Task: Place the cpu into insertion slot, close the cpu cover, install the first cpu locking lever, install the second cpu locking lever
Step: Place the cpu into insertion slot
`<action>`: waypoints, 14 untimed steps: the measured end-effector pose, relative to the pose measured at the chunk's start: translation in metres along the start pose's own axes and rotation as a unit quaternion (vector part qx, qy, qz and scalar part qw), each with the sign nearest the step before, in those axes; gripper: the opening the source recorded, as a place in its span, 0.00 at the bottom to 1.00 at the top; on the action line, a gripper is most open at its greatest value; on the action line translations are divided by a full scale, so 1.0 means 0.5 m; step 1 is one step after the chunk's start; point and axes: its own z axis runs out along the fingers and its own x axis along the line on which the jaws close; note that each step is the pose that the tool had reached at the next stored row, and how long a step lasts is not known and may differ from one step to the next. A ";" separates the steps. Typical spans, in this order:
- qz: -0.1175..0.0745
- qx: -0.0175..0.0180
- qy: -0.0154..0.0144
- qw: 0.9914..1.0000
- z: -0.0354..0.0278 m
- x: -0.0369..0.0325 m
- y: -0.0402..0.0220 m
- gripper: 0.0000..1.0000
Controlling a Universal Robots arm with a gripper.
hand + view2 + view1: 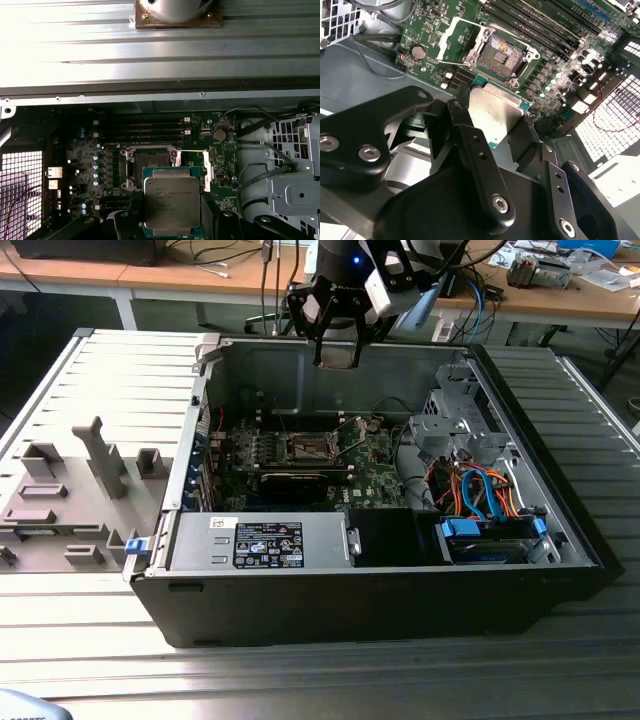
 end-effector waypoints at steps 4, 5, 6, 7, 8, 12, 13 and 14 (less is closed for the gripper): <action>0.000 0.003 0.000 1.000 0.014 0.000 -0.001 0.55; 0.000 0.004 0.000 1.000 0.026 0.000 -0.002 0.55; 0.000 0.004 0.000 1.000 0.026 0.000 -0.002 0.55; 0.000 0.004 0.000 1.000 0.026 0.000 -0.002 0.55; 0.000 0.004 0.000 1.000 0.026 0.000 -0.002 0.55; 0.000 0.004 0.000 1.000 0.028 0.000 -0.003 0.55; 0.000 0.004 0.000 1.000 0.029 -0.001 -0.003 0.55; 0.000 0.004 0.000 1.000 0.032 -0.001 -0.003 0.55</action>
